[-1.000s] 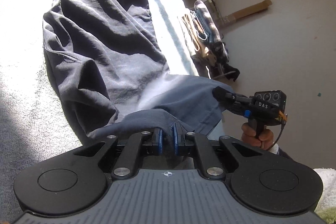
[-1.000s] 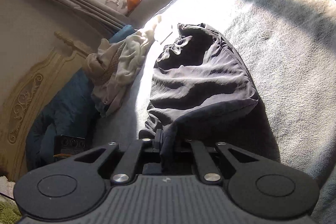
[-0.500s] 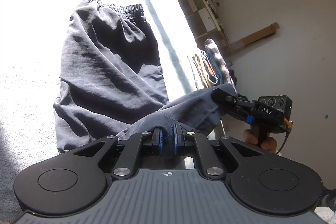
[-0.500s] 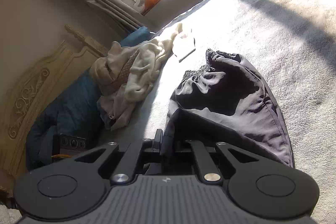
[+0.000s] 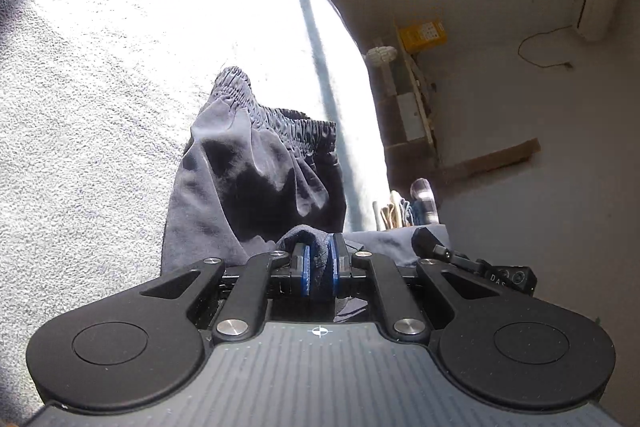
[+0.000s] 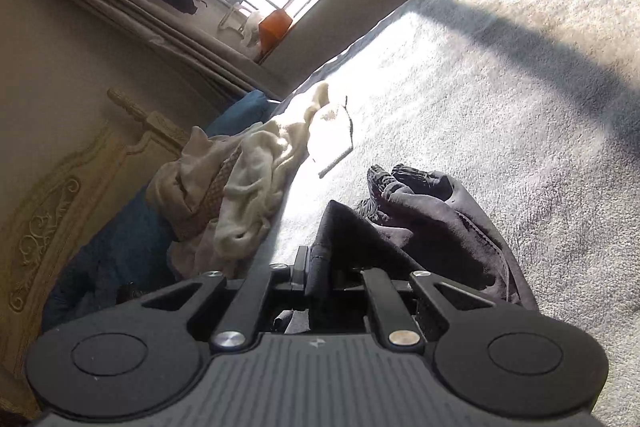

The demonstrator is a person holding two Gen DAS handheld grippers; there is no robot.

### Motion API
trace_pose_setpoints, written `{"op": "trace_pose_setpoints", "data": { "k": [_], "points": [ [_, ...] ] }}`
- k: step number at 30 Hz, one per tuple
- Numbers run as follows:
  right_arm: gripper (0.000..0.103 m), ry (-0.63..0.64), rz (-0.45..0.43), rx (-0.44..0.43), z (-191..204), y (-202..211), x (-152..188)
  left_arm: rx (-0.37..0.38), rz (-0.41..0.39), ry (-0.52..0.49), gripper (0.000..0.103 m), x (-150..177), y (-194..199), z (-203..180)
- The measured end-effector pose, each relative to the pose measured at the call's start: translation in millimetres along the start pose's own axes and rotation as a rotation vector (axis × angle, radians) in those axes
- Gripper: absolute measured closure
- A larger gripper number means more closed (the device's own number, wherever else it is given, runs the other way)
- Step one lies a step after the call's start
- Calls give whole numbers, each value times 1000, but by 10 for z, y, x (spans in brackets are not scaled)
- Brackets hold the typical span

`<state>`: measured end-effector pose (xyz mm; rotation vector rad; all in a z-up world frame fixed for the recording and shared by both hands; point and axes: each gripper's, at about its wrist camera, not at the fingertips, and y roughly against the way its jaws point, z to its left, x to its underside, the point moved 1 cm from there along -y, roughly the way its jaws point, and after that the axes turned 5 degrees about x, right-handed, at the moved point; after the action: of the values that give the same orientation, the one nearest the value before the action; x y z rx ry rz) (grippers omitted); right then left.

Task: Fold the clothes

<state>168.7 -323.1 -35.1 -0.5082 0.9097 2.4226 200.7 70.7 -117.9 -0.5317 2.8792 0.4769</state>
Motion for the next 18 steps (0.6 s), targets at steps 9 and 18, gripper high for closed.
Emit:
{"op": "trace_pose_setpoints", "data": {
  "k": [9,18],
  "points": [
    [96,-49,19,17,-241,-508,-345,37,-41,122,95,-416,-169,373],
    [71,-294,6,-30,-801,-746,-453,196,-154,351,59,-490,-151,841]
  ]
}}
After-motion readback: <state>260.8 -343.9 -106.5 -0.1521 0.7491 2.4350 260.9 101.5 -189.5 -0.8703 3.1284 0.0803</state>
